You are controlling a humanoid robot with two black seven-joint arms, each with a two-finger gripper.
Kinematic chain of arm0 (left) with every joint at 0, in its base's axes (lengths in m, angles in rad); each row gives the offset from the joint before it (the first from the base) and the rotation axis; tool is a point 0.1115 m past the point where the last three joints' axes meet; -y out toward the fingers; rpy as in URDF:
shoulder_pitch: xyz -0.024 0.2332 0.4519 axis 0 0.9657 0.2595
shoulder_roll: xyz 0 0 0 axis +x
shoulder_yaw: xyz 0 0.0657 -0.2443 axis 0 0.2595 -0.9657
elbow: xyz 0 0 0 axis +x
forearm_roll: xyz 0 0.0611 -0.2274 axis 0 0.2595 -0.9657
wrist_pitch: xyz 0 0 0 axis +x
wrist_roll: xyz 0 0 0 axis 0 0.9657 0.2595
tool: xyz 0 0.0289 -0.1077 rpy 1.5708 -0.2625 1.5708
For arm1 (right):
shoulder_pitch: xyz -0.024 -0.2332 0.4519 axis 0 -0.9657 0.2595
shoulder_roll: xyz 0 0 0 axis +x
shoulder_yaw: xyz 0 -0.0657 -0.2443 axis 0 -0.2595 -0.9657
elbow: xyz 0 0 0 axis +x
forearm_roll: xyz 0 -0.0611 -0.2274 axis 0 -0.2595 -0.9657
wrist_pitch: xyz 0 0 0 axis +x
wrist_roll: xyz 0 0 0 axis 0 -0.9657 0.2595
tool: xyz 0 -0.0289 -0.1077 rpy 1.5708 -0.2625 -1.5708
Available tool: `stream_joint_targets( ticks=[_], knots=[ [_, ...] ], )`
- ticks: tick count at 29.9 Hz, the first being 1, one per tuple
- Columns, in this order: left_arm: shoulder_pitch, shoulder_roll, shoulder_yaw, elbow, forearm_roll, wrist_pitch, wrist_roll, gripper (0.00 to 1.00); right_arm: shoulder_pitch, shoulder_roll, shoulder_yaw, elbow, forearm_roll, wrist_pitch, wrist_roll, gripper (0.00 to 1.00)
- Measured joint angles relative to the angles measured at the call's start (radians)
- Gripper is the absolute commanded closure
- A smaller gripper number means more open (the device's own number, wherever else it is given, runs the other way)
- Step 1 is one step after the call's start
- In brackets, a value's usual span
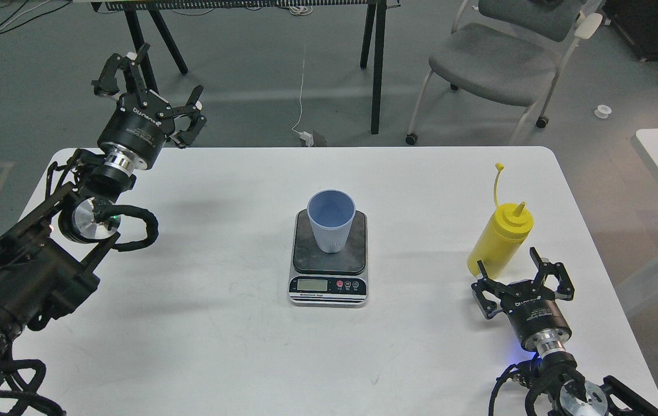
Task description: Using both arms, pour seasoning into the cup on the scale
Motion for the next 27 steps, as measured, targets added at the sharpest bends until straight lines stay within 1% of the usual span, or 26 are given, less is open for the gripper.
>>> stream_joint_targets(
  ticks=[3,6,10,13,16,19,23,27],
  knots=[
    [0.0,0.002,0.0,0.0,0.0,-0.001,0.0,0.0,-0.048,-0.04,0.0,0.062,-0.001,0.0,0.0,0.01],
    [0.0,0.006,-0.003,-0.005,-0.001,-0.001,-0.001,0.0,-0.101,-0.123,0.0,0.111,-0.002,0.0,0.002,0.01],
    [0.0,0.014,-0.011,-0.021,-0.008,-0.002,-0.005,0.0,-0.106,-0.297,0.002,0.113,-0.007,0.0,0.003,0.01],
    [0.0,0.015,-0.016,-0.023,-0.016,-0.006,-0.007,0.0,-0.016,-0.42,0.006,0.061,-0.011,0.0,0.003,0.0],
    [0.003,0.014,-0.026,-0.023,-0.019,-0.01,-0.009,0.0,0.138,-0.48,0.005,-0.071,-0.016,0.0,0.003,0.0],
    [0.006,0.013,-0.052,-0.023,-0.025,-0.011,-0.009,0.0,0.323,-0.475,-0.008,-0.249,-0.025,0.0,0.002,0.0],
    [0.014,0.015,-0.093,-0.023,-0.057,-0.012,-0.007,0.0,0.579,-0.407,-0.076,-0.495,-0.066,0.0,-0.006,0.0],
    [0.021,0.022,-0.106,-0.023,-0.087,-0.014,-0.004,0.0,0.796,-0.305,-0.181,-0.716,-0.077,0.0,-0.01,0.0]
  ],
)
